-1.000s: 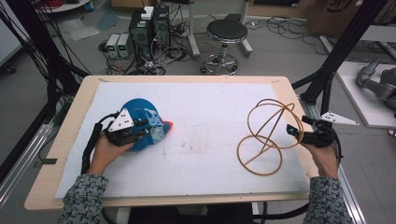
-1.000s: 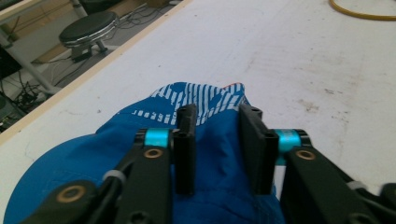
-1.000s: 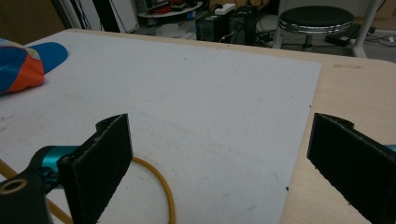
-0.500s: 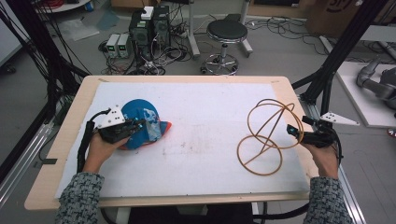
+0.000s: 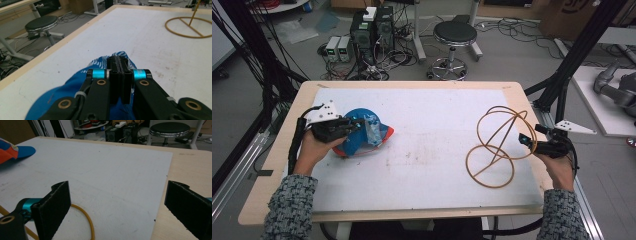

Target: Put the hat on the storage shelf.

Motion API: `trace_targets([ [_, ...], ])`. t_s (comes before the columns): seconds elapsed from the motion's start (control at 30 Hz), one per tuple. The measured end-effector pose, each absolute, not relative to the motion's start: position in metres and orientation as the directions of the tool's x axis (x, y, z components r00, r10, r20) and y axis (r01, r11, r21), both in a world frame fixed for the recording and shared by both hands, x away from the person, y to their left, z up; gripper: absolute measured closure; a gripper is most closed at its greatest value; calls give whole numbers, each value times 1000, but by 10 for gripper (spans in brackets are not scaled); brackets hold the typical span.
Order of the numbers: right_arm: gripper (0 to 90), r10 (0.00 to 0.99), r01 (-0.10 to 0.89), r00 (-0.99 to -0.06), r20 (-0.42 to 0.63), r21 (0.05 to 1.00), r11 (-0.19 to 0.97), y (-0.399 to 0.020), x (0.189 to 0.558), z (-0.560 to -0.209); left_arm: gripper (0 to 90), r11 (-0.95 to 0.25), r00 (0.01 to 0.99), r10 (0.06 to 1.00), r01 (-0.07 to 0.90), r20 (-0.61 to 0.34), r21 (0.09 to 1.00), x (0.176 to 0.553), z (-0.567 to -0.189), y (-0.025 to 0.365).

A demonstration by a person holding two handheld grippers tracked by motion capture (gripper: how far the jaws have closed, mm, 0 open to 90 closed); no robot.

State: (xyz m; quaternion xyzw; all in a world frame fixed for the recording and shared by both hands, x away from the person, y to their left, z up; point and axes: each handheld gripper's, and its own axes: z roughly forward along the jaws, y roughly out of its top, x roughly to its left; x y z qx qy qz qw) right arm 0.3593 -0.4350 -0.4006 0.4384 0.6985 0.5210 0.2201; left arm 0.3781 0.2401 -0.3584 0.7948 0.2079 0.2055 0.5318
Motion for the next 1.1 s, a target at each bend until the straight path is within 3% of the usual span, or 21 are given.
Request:
trace_targets([
  [0.57,65,840,382,-519,155,922,66,-435,359,-400,887,-336,838,539,122,84,934,401,-303,231],
  [1.1,64,836,372,-526,157,926,60,-437,359,-399,887,-280,891,452,88,50,956,426,-242,211],
])
